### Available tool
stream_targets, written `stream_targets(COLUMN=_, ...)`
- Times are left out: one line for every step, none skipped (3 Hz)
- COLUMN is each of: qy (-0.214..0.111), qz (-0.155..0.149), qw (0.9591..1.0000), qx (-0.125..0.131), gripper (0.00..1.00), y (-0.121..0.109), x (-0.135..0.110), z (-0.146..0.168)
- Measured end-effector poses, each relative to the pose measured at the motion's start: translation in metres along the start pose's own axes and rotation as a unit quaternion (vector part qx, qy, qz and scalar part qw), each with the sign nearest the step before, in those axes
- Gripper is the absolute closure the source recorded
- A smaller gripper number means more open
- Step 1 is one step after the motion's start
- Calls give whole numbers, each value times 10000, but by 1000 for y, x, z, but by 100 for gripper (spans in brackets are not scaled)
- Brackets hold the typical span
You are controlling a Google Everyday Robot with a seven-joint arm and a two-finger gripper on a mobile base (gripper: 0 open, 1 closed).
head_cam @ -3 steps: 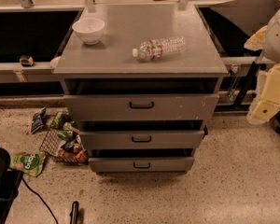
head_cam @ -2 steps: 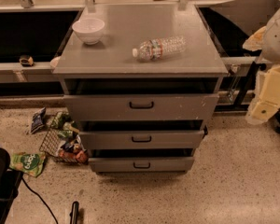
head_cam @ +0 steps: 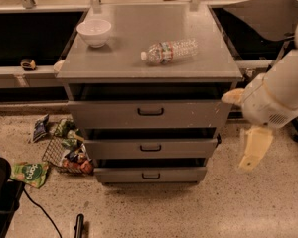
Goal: Open middle drawer
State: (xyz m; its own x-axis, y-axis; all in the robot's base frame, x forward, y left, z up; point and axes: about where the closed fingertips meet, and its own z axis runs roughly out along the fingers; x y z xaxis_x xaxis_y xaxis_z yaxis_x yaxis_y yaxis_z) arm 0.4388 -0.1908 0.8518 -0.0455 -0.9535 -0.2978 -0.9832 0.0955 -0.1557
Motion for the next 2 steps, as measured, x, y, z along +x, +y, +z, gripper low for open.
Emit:
stream_targets(qy=-548, qz=-110, qw=9977, qx=-373, gripper=0, y=17, x=5, z=77)
stream_targets(qy=-548, qz=-110, qw=9977, qx=-374, gripper=0, y=17, x=5, z=77)
